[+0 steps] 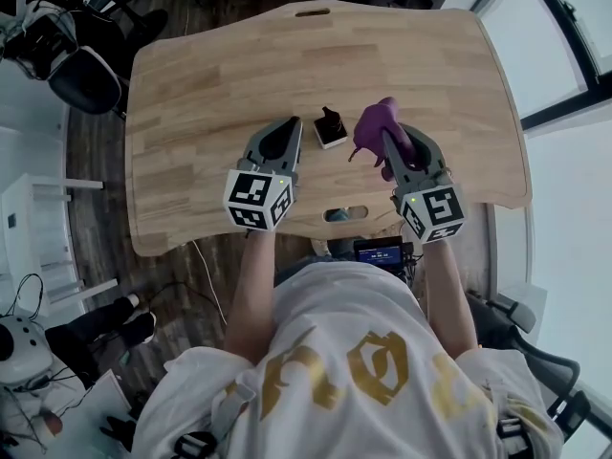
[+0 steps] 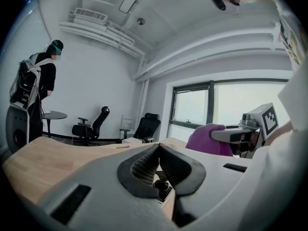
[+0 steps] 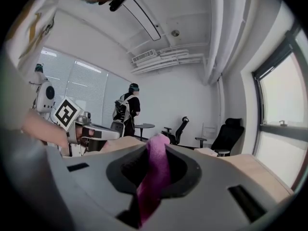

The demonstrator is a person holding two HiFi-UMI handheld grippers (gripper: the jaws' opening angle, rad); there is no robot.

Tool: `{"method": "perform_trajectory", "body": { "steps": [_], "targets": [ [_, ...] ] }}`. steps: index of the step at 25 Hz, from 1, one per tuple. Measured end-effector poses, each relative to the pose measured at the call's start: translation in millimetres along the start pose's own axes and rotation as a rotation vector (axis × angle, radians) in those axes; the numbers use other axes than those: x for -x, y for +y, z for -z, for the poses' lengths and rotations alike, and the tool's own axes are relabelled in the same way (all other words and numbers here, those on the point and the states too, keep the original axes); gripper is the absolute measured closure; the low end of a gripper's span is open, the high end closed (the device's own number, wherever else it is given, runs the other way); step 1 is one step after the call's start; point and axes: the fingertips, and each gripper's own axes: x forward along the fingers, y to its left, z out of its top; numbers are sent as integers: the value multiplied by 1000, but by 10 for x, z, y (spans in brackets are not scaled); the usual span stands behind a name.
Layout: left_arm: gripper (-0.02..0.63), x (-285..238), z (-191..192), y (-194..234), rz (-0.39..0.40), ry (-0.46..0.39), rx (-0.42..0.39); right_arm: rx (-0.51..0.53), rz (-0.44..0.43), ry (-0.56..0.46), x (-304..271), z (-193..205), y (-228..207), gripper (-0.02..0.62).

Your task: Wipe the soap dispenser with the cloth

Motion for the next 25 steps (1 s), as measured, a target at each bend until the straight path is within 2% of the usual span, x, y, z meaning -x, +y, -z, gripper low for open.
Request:
{"method": "perform_trajectory", "body": {
  "steps": [6, 25],
  "targets": [
    [597, 49, 4, 4, 11, -28, 40, -27, -5, 1, 6, 48, 83, 545],
    [597, 125, 65, 61, 30, -14, 54, -57, -21, -4, 15, 11, 217, 545]
  ]
}}
